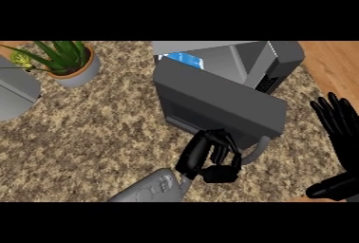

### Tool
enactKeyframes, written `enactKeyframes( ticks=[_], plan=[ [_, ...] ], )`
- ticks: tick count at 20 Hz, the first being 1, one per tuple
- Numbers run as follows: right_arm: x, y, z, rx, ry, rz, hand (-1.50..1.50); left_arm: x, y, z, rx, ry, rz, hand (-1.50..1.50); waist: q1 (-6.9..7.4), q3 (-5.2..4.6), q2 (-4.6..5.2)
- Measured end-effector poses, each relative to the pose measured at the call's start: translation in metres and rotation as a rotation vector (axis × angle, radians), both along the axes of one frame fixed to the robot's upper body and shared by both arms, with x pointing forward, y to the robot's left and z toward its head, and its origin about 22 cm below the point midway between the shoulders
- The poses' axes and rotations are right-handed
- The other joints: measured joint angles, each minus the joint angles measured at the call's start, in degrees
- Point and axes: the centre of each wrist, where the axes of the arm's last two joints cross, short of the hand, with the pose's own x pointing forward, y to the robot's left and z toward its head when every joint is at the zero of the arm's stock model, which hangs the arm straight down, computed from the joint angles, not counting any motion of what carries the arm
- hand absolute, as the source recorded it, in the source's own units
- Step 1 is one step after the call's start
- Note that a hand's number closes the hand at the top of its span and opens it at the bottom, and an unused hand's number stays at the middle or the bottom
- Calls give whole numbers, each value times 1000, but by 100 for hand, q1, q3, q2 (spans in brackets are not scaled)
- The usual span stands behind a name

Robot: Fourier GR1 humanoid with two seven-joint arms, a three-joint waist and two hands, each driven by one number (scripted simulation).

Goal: Pick up the milk, place it into the microwave and close the microwave

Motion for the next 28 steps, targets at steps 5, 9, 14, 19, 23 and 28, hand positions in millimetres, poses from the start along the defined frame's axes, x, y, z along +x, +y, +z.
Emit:
enactKeyframes(
  ticks=[5,9,14,19,23,28],
  plan=[
    [5,2,18,-9,-18,81,-150,22,-4,15,-29,-17,64,150,-226,0,50],
    [8,5,28,1,-30,123,-150,40,-5,27,-42,-8,127,150,-390,3,99],
    [9,6,37,21,-42,160,-150,60,-5,40,-84,10,204,150,-584,0,171],
    [12,7,46,28,-48,195,-150,77,-2,56,-183,16,268,150,-701,-15,246],
    [14,5,54,25,-54,212,-150,79,0,56,-231,12,283,150,-778,-10,272],
    [15,5,65,22,-68,230,-150,80,2,54,-270,0,296,150,-851,-3,280]
  ],
)
